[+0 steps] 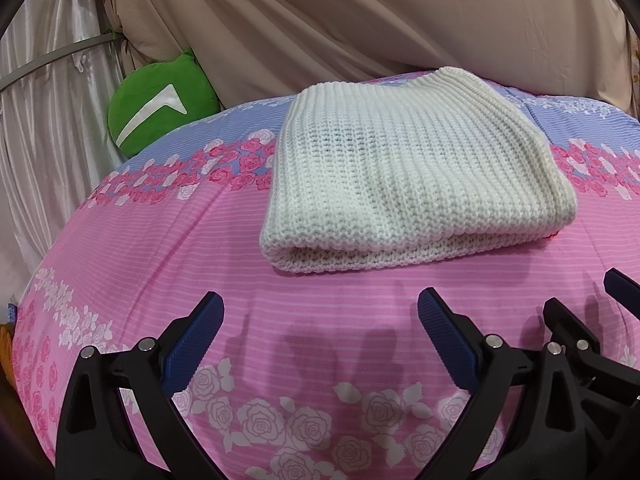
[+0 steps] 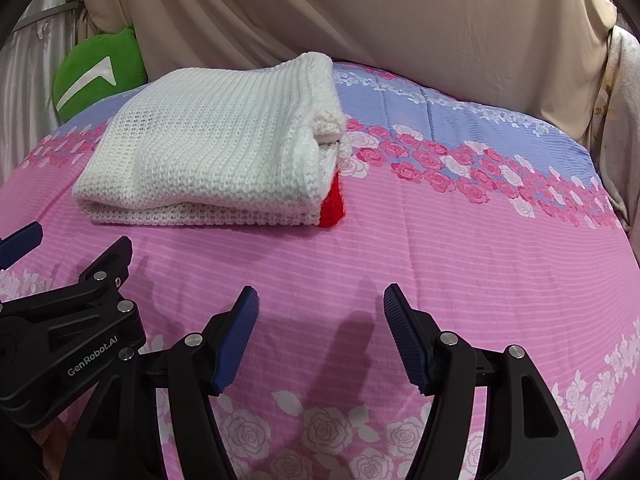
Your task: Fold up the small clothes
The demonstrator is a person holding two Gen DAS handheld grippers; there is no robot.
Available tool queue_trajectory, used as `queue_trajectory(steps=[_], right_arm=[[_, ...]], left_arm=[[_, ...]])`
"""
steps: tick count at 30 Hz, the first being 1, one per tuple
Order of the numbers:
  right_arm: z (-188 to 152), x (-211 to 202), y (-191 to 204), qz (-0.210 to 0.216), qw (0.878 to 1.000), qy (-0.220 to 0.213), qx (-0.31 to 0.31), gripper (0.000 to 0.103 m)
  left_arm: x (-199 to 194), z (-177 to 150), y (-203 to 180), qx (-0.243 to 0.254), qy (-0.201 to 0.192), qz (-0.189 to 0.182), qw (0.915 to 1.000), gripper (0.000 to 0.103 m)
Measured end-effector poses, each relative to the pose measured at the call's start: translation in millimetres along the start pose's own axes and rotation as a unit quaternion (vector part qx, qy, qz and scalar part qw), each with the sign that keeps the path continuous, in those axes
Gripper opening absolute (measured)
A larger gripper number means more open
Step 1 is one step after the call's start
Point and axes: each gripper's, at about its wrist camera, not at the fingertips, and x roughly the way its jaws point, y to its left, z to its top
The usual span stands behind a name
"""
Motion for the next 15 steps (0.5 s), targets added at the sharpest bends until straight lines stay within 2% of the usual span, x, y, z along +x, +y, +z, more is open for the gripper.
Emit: queue_trajectory(steps=[15], right_arm=[[0.8,-2.1,3.2,-0.008,1.0,-0.004,-0.002,0.064]], left_arm=[[-3.1,-0.5,-1.1,0.008,-0.003,0.002,1.0,0.091]])
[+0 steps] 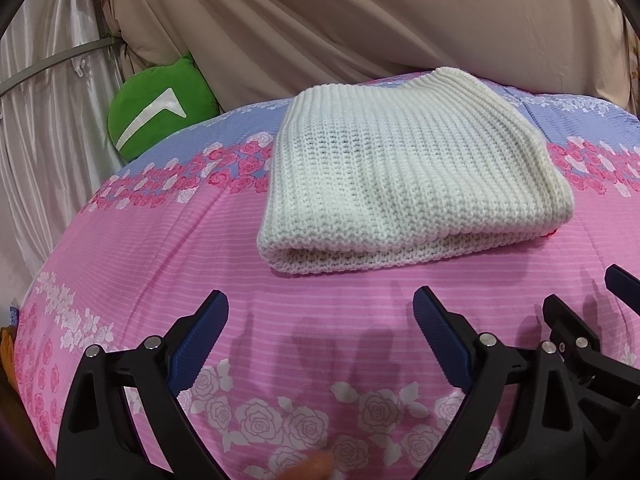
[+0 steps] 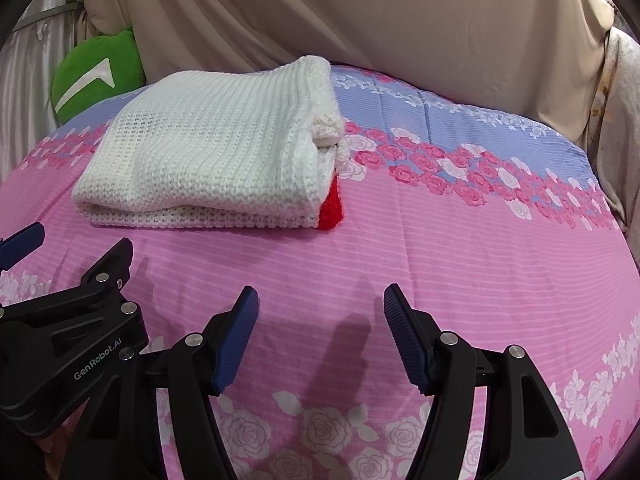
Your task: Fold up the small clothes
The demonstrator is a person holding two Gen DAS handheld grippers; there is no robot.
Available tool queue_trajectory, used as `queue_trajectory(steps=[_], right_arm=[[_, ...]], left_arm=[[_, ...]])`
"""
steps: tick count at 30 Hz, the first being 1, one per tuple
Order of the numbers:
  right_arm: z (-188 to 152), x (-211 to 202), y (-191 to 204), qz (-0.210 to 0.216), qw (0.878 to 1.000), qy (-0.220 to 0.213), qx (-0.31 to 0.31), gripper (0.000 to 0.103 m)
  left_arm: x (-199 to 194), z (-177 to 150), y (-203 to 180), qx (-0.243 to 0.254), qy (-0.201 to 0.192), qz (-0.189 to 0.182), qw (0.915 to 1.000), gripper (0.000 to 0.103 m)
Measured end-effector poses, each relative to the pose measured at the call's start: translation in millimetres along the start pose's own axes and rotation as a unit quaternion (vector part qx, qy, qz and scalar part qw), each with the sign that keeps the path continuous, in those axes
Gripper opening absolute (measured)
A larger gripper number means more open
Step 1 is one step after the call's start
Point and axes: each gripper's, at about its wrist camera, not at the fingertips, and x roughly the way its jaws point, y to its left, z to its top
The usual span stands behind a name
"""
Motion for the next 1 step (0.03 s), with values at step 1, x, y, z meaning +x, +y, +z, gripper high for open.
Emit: queue_trajectory(steps=[1], right_arm=[[0.1,0.1,-0.5,0.0,1.0,0.0,0.0,0.064]], left_arm=[[0.6,0.3,0.4,0.0,0.0,0.0,1.0,0.091]])
